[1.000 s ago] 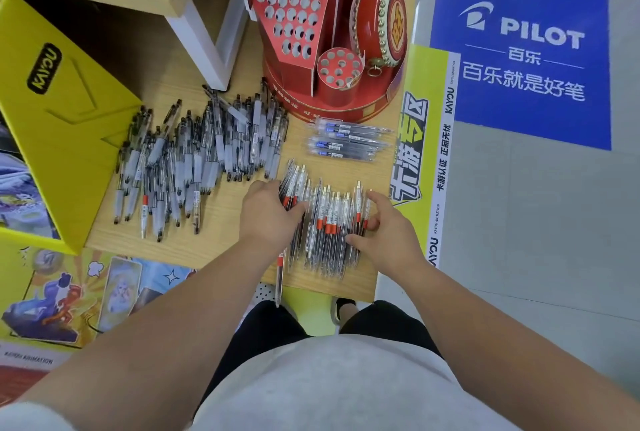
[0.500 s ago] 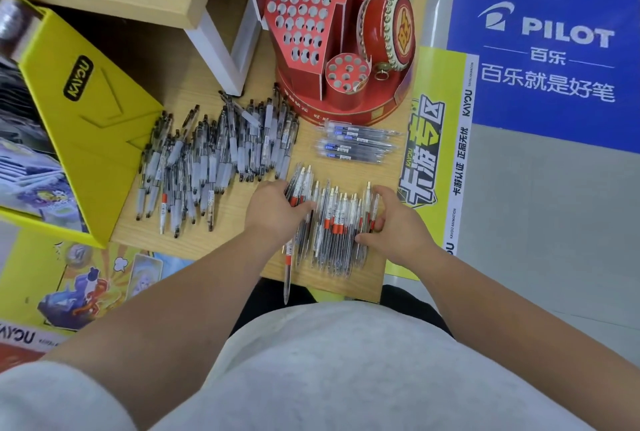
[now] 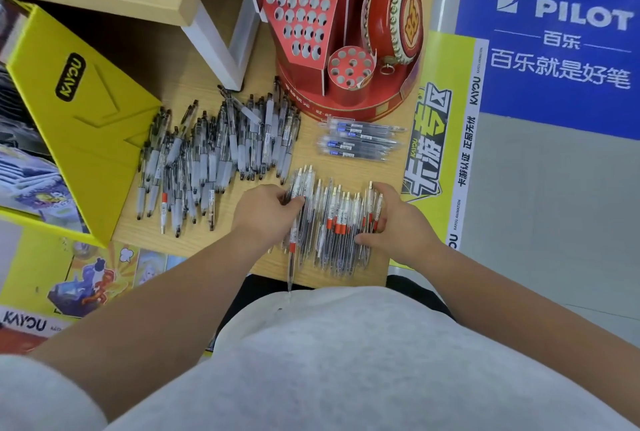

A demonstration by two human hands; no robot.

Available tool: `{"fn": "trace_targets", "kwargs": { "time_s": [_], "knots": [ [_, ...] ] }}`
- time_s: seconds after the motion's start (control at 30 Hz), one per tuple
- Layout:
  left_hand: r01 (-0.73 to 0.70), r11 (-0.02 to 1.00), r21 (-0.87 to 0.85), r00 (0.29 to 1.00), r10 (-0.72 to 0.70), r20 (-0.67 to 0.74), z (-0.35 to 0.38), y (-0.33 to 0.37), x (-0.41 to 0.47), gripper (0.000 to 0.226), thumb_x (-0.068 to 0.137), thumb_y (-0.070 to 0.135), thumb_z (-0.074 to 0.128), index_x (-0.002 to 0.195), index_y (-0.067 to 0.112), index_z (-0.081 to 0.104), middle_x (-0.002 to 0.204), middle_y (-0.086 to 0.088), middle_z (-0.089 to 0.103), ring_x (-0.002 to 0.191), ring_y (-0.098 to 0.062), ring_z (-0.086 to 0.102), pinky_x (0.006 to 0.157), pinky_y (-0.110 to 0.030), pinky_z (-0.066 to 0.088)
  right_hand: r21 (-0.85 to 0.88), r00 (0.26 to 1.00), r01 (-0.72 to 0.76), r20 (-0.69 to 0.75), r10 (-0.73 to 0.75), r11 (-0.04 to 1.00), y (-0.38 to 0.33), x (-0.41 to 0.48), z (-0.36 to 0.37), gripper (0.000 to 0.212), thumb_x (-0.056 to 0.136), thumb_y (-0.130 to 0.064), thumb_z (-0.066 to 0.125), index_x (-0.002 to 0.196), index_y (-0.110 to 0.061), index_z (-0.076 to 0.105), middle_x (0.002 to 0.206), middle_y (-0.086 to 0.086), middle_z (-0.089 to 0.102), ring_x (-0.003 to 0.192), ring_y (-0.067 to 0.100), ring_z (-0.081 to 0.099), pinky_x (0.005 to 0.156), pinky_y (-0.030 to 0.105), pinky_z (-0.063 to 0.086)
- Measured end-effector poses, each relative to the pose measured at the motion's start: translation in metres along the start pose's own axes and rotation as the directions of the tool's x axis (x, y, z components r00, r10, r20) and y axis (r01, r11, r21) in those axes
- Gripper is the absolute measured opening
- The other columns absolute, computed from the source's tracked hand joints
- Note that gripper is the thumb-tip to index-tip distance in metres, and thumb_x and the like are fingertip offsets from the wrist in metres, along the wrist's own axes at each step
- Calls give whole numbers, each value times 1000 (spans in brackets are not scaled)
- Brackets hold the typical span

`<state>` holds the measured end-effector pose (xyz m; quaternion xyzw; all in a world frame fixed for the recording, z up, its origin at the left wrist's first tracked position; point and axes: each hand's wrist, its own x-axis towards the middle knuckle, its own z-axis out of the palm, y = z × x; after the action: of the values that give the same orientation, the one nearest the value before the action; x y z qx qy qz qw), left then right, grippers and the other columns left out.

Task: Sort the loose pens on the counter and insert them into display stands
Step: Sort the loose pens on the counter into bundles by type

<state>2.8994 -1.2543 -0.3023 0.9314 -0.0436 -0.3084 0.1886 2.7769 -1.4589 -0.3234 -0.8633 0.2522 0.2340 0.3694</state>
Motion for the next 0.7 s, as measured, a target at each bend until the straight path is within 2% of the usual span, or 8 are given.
{"fn": "trace_targets", "kwargs": {
  "time_s": [0.1,0.17,0.27,0.33,0.4,0.5,0.6,0.7],
  "knots": [
    [-17,999,36,1000,17,16,-7,5,2,32,91,49,65,72,29,49,84,-5,69,76,-21,68,75,-40,60,25,999,18,-29,-17,1000,4,3,1,87,84,-43,78,152,-28,27,74,5,64,70,16,61,63,34,47],
    [-23,999,44,999,21,45,-8,7,3,33,87,50,71,73,31,47,81,-1,67,76,-19,67,74,-39,59,34,999,30,-37,-28,999,7,5,1,77,89,-39,73,152,-26,30,71,3,62,67,14,58,57,30,42],
    [-45,998,43,993,40,107,-12,6,5,38,81,46,80,102,20,62,93,-6,70,80,-17,66,76,-36,58,54,999,26,-28,-25,998,7,8,-3,78,88,-36,75,152,-27,31,71,0,60,65,11,56,54,25,36],
    [-28,1000,12,986,26,166,-17,4,9,66,76,42,87,129,13,60,112,-8,67,94,-23,66,86,-39,58,65,999,19,-31,-17,998,7,10,-6,82,84,-35,79,150,-27,32,69,-3,60,65,8,56,55,23,37],
    [-2,1000,-31,983,8,185,-21,0,12,81,70,42,90,138,14,55,114,-4,65,94,-23,68,88,-41,59,85,999,0,-46,4,996,7,10,-6,85,81,-35,83,149,-26,33,69,-4,61,66,6,57,57,25,40],
    [25,996,-84,988,-12,152,-20,-6,13,74,68,43,91,130,17,60,97,2,64,85,-20,68,79,-39,61,106,997,-34,-68,41,994,7,10,-1,87,77,-38,85,148,-26,35,70,0,64,68,8,60,57,27,42],
    [35,995,-95,995,-26,93,-16,-6,18,62,71,51,87,116,15,63,91,1,64,80,-19,66,70,-35,57,105,997,-44,-65,51,993,7,11,1,86,76,-40,85,146,-27,36,70,2,64,67,11,61,55,28,40],
    [39,997,-59,999,-38,21,-13,2,19,54,78,58,77,100,11,65,86,-7,68,75,-19,63,67,-34,52,107,997,-47,-60,54,993,7,12,0,81,76,-41,85,140,-27,39,71,4,65,67,14,62,56,30,43]
  ]
}}
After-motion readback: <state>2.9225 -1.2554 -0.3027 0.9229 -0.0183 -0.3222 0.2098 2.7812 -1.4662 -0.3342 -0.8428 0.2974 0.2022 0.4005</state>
